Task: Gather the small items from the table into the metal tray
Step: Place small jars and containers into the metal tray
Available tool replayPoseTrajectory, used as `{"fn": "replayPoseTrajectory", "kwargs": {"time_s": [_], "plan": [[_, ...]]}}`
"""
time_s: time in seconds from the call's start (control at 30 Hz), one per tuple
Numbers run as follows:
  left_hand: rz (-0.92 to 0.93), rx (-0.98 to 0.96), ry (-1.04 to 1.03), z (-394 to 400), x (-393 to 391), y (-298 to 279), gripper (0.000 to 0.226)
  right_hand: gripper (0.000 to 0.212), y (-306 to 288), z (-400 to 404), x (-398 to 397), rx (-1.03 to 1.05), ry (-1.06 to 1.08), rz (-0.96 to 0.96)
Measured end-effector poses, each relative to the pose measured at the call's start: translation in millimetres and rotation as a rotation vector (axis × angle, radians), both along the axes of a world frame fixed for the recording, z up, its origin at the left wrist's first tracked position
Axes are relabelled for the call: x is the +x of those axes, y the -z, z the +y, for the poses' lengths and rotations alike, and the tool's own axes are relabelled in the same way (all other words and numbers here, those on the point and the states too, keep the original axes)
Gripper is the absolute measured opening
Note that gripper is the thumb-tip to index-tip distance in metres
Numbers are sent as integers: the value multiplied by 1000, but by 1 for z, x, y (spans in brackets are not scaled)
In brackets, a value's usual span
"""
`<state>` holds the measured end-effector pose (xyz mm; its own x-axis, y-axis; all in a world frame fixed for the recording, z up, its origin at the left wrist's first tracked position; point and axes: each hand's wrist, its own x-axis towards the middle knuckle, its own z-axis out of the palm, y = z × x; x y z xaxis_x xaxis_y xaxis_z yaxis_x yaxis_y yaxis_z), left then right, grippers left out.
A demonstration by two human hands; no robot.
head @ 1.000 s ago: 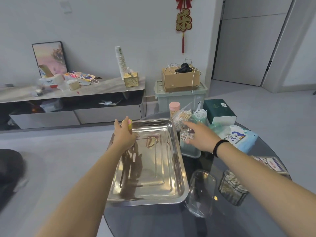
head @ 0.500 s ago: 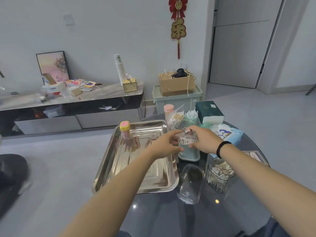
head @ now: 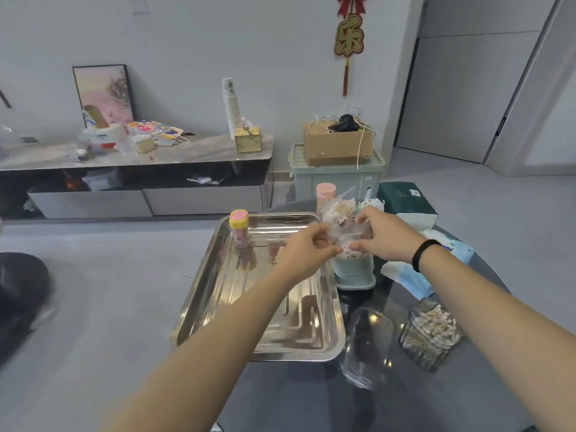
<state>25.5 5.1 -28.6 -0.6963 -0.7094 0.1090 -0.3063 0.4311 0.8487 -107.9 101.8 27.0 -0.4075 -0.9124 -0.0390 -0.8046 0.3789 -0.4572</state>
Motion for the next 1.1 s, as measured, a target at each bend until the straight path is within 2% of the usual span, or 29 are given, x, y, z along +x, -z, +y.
{"fn": "replayPoseTrajectory", "kwargs": {"time_s": [0.23,0.33,0.47,0.6,0.67,0.8,0.93,1.0,1.1], "plan": [[-333,-118,184,9,-24,3,33,59,30,23,-26,119,-26,-110],[-417,-128,249,9,-27,-2,33,59,32,19,-31,162,-8,-378],[-517,-153,304,14,-32,-9,48,68,40,19,-36,144,45,-671],[-464,-68,306,19,-35,-6,49,52,52,25,-40,21,114,-857],[-406,20,286,23,-38,-5,47,56,57,30,-42,-26,154,-899],[-353,75,285,27,-44,-2,32,67,60,35,-46,-83,191,-896],[-291,320,263,29,-49,0,28,71,59,34,-48,-107,260,-925],[-243,396,219,29,-51,0,28,68,55,33,-46,-94,284,-917],[-190,362,179,29,-55,-10,28,53,41,35,-44,-95,271,-877]]}}
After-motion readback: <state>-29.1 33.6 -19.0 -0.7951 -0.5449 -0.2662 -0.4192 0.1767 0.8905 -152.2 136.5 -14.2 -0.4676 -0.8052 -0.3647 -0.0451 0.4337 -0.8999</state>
